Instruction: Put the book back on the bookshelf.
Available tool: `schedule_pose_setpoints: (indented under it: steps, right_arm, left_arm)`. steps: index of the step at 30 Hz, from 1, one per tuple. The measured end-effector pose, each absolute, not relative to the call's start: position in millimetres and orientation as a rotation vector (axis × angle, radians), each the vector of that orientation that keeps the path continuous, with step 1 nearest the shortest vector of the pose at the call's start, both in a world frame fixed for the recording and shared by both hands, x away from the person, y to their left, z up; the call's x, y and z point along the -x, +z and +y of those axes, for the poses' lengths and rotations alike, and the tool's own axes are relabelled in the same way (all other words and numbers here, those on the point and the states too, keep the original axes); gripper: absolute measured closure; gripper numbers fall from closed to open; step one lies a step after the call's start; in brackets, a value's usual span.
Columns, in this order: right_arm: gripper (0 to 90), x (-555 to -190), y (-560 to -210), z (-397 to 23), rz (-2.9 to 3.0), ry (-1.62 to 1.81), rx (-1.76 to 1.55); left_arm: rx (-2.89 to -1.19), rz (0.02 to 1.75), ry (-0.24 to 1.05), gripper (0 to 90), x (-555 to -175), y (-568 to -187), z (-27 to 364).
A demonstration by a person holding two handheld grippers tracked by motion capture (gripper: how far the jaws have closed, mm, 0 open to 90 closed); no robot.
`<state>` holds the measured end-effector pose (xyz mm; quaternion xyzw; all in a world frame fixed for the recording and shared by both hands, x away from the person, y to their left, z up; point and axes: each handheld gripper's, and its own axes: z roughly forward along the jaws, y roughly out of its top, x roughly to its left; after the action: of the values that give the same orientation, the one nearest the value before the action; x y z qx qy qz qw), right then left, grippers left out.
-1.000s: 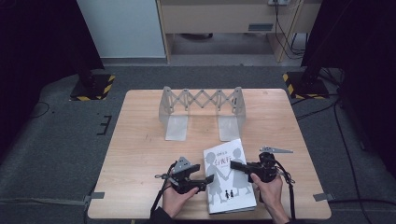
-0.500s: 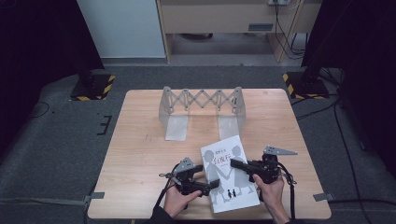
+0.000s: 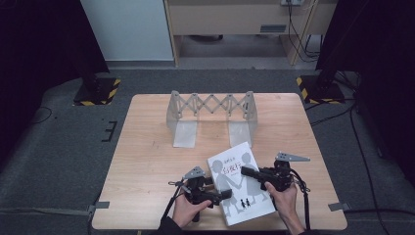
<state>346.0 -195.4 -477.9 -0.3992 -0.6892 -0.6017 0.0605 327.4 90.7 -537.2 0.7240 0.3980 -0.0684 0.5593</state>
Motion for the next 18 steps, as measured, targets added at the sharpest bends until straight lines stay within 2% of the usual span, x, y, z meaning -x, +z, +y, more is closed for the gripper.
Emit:
schedule_pose_setpoints:
  steps: [2, 7, 18]
  right_arm:
    - [72.8, -347.4, -481.8, -192.8, -2.177, -1.789, 1.237]
    - [64.9, -349.1, -488.1, -187.3, -2.280, -1.740, 1.258]
    - [47.1, -349.8, -498.8, -183.4, -2.414, -1.699, 1.225]
  left_arm:
    - [-1.692, 0.972, -0.185, 0.0, -328.6, -542.5, 90.2]
    - [-1.693, 1.013, -0.231, 0.0, -329.8, -547.8, 89.8]
    - [-1.706, 1.023, -0.205, 0.8, -329.3, -547.2, 87.4]
